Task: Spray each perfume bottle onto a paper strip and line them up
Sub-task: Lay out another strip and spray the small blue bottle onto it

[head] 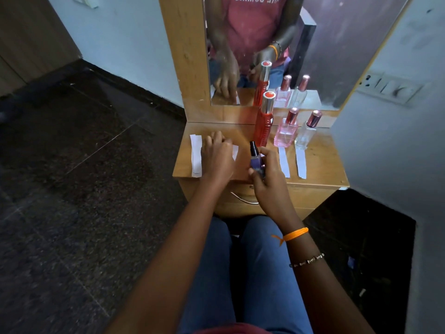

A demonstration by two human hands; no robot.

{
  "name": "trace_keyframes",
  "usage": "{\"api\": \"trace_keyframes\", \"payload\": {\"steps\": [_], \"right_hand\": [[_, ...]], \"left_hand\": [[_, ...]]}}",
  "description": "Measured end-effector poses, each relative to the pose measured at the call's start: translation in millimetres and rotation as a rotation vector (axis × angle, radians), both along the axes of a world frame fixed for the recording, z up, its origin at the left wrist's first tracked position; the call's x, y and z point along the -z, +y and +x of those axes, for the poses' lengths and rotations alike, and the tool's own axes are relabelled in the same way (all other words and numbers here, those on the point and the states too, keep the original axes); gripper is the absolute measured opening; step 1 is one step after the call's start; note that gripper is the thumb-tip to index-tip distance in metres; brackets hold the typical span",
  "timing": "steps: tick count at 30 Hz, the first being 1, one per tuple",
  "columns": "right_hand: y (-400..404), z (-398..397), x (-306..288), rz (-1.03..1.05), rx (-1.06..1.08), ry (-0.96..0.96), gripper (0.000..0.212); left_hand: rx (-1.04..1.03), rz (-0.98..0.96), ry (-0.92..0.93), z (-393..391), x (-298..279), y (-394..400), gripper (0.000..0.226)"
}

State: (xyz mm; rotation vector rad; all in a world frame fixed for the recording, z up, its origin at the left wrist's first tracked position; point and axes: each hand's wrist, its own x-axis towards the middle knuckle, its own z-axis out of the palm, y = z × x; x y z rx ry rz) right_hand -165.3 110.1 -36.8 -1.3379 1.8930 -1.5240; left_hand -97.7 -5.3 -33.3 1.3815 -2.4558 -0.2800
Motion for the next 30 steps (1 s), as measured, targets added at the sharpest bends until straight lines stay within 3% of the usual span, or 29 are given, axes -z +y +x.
{"api": "trace_keyframes", "payload": {"steps": [5,10,15,18,25,30], "right_hand": [[2,-4,-3,0.014,-0.053,-0.221,0.026],[5,-5,-6,-0.013,-0.097,-0.419,0.016],[6,-3,-8,-0.08,-0.115,-0.587,0.022],[5,-1,-7,-0.117,-0.121,-0.73,0.025],[7,0,-9,-0.188,-0.208,-0.943,0.032],[10,-2,-9,-0.151,-0.275,-0.97,0.032]], "left_hand": [[-0.01,0.061,0.062,-4,11,-2,0.027],[0.014,0.133,0.265,0,9,3,0.014],[0.005,0.241,0.547,15,-1,7,0.014],[0.032,0.259,0.622,22,-5,8,0.007],[0.051,0.396,0.744,28,-12,20,0.018],[0.032,0.536,0.81,30,-14,31,0.021]]}}
